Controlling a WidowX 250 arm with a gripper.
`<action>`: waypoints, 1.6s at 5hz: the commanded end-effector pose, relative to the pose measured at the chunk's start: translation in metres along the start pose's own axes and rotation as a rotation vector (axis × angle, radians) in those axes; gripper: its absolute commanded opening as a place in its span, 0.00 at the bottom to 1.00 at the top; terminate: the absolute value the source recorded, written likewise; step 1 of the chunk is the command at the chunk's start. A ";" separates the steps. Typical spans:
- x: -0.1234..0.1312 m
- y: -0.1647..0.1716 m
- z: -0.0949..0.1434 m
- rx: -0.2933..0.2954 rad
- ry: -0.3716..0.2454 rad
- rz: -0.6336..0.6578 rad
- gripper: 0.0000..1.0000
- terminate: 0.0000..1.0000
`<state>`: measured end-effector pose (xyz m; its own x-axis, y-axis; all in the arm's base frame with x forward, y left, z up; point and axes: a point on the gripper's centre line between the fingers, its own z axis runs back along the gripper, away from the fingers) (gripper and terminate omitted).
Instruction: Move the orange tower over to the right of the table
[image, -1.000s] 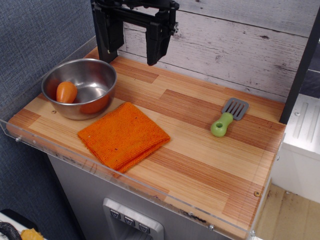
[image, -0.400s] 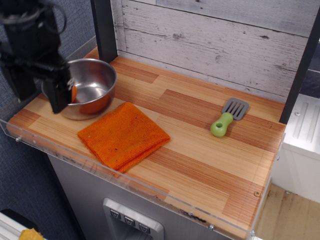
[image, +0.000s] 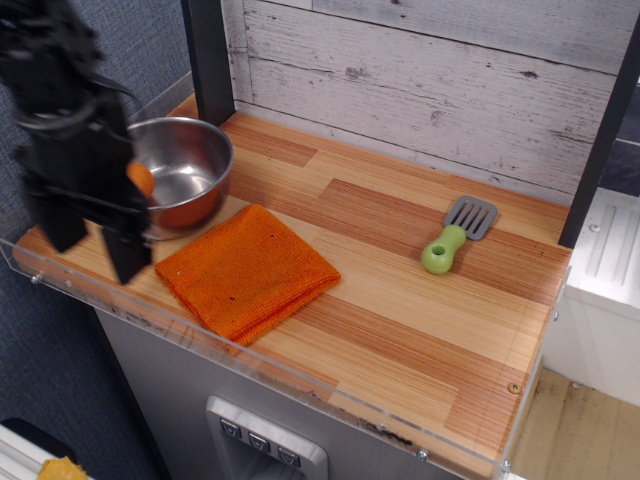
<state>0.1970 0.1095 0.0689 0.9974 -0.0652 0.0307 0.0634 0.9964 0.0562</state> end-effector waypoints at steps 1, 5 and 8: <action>0.012 -0.018 -0.013 0.011 -0.003 -0.047 1.00 0.00; 0.045 -0.018 -0.042 -0.040 -0.080 -0.033 1.00 0.00; 0.054 -0.038 -0.077 -0.062 -0.086 -0.026 1.00 0.00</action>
<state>0.2548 0.0759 0.0043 0.9870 -0.0802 0.1391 0.0802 0.9968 0.0053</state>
